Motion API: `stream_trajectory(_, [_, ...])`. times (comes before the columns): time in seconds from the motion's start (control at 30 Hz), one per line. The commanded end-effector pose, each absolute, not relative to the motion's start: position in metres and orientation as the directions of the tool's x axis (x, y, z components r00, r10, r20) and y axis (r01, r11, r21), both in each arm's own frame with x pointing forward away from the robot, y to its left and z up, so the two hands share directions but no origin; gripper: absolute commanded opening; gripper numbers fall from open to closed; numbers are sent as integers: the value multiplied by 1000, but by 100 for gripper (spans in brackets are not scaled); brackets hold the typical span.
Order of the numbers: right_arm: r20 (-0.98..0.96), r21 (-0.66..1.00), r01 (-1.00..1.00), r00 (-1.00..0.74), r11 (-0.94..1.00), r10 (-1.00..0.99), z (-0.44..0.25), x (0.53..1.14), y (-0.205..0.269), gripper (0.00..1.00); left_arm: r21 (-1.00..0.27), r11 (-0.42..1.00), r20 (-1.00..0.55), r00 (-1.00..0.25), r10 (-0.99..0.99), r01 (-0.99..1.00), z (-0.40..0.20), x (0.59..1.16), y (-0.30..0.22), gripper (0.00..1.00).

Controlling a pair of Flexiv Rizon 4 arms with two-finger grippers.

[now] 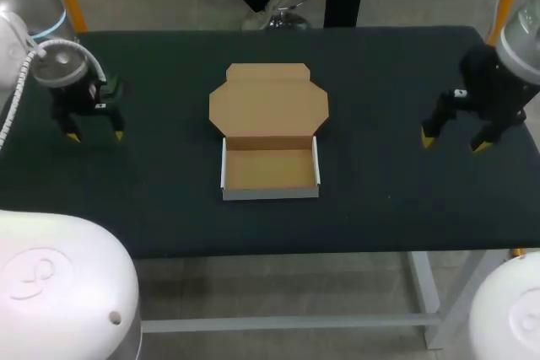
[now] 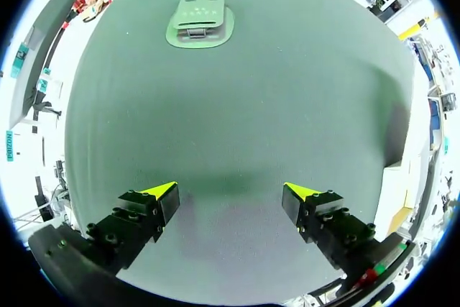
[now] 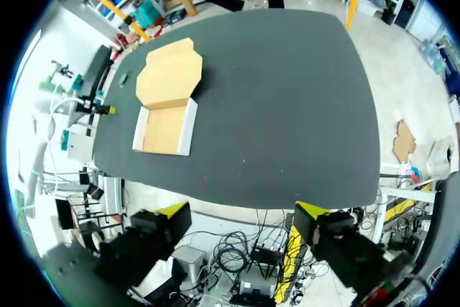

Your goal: Assemble the packaging by folding the flat box into shape, placing the metal phone stand inside, and closing the box properly

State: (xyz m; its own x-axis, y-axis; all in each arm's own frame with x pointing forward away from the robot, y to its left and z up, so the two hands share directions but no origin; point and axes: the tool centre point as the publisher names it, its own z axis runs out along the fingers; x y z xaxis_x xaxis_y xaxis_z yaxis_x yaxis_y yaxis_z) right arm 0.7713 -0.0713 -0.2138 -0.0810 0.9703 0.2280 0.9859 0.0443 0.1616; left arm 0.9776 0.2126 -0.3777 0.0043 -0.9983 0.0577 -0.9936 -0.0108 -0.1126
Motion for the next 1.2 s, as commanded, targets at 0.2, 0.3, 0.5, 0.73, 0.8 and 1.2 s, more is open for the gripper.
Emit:
stream_trajectory(0.2, [227, 159, 986, -81, 45, 971, -211, 770, -71, 100, -89, 0, 59, -6, -998, -996, -385, 1003, 222, 100])
stream_trajectory(0.3, [227, 159, 986, -81, 45, 971, -211, 770, -71, 100, -91, 0, 57, -5, -998, -996, -386, 1011, 224, 100])
stream_trajectory(0.5, [227, 159, 986, -81, 45, 971, -211, 770, -71, 100, -95, 2, 52, -7, -999, -995, -389, 1025, 229, 100])
stream_trajectory(0.73, [227, 159, 986, -81, 45, 971, -211, 770, -71, 100, -95, 8, 39, -12, -999, -995, -393, 1036, 236, 100])
stream_trajectory(0.8, [227, 159, 986, -81, 45, 971, -211, 770, -71, 100, -95, 8, 36, -12, -999, -995, -394, 1038, 238, 100])
stream_trajectory(1.2, [227, 159, 986, -81, 45, 971, -211, 770, -71, 100, -96, 28, 28, -31, -999, -995, -396, 1054, 247, 100])
